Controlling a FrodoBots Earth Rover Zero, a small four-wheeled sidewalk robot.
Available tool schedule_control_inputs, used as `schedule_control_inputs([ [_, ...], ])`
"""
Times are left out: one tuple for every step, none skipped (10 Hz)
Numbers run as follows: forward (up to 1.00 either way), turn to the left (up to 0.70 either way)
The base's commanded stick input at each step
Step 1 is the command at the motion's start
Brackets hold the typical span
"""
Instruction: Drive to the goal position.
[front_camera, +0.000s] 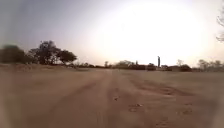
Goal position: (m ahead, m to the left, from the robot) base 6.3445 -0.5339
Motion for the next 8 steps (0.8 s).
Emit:
schedule_control_inputs([
  [0.7,0.0],
  [0.7,0.0],
  [0.7,0.0],
  [0.7,0.0],
  [0.7,0.0],
  [0.7,0.0],
  [0.7,0.0],
  [0.7,0.0],
])
